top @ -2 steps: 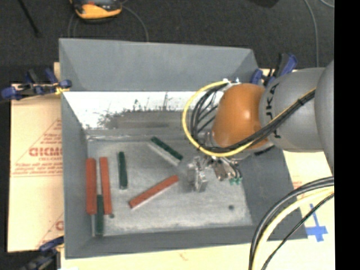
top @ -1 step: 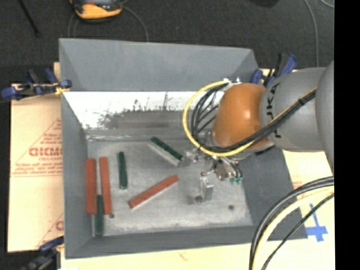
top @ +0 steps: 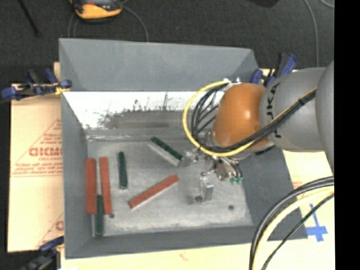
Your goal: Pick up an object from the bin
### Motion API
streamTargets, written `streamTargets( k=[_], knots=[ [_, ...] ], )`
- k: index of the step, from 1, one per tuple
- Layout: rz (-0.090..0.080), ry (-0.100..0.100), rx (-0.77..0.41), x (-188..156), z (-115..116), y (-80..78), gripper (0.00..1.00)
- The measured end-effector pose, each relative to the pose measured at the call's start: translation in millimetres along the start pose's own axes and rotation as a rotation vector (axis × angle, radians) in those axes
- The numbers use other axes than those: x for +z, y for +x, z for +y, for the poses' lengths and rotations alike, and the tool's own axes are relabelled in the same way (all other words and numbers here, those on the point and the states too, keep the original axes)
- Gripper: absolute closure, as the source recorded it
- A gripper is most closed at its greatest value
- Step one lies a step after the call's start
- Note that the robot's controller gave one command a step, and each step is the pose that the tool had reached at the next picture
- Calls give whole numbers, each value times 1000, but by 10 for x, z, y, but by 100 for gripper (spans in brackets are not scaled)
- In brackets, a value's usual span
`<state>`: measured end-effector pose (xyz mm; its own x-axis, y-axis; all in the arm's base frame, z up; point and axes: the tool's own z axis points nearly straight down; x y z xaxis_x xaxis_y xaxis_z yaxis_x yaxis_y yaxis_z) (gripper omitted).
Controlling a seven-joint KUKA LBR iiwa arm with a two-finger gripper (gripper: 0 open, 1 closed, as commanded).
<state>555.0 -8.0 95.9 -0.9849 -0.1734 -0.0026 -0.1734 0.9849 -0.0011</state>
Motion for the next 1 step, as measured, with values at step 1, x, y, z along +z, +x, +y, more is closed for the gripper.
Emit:
streamTargets(
  k=[1],
  knots=[
    [-1, 0, 4, -41, 353, -211, 0]
  ],
)
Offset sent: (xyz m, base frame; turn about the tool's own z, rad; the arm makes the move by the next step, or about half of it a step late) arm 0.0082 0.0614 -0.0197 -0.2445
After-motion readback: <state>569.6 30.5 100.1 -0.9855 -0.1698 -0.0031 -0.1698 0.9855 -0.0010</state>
